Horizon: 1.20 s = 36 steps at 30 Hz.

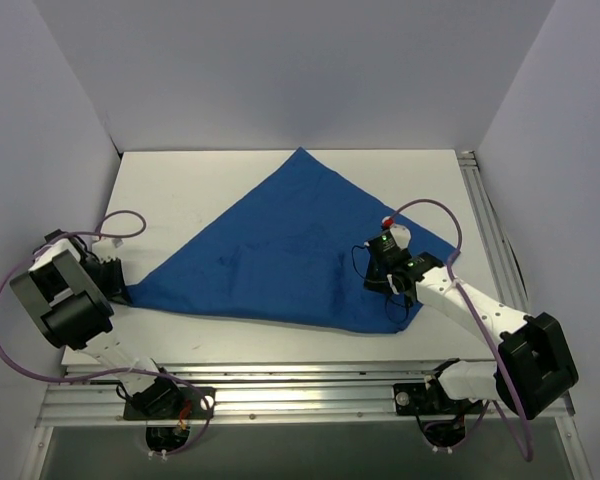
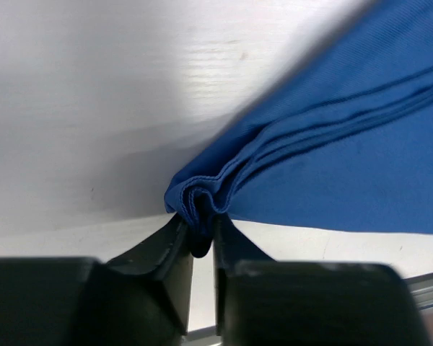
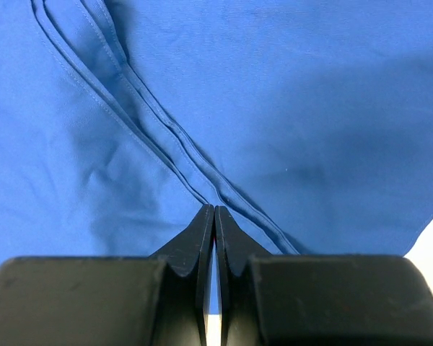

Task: Prepare the surgical pack

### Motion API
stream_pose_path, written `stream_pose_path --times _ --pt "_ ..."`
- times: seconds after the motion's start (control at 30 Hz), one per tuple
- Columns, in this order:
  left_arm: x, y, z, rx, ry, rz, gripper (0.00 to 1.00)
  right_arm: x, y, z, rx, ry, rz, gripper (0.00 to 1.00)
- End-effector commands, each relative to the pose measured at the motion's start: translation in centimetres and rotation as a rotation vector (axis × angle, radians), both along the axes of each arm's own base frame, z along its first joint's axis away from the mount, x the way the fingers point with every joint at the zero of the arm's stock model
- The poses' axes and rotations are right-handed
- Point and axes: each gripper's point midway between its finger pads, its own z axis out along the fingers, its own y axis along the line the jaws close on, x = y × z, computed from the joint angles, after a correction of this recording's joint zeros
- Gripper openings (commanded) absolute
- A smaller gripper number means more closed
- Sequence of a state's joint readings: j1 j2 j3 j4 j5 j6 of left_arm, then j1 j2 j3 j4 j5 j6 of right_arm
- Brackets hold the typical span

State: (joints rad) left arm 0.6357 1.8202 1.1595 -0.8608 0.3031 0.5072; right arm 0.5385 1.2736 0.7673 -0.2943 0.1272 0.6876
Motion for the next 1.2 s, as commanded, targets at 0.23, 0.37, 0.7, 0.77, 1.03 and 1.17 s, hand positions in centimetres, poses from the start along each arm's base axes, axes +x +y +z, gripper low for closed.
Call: stream_pose_path --times 0.23,0.37,0.7,0.77,1.03,1.17 --pt "5.3 -3.4 5.7 -0.119 -0.286 -0.07 0.02 0.0 0.3 -1.4 0.009 0.003 -0.009 0.0" --pt "6.9 -6.8 11.4 -0.117 -0.4 -0.152 0.02 0.7 1.8 -2.2 0.048 -0.003 0.021 0.0" --pt "8.6 -22.0 22.2 -0.172 -0.558 -0.522 0.02 2.6 3.8 -4.2 0.054 -0.005 0.069 0.0" --pt "8.2 -25.2 23.9 -0.203 -0.58 -0.59 0.02 3.1 4.3 -4.2 0.074 -0.023 0.075 0.0" --pt "3.9 -38.9 26.4 -0.312 -0.617 -0.937 0.02 4.1 7.3 -4.4 0.198 -0.044 0.101 0.0" --pt "1.2 -44.3 25.4 -0.356 -0.598 -1.088 0.02 4.0 8.7 -4.6 0.25 -0.038 0.12 0.0"
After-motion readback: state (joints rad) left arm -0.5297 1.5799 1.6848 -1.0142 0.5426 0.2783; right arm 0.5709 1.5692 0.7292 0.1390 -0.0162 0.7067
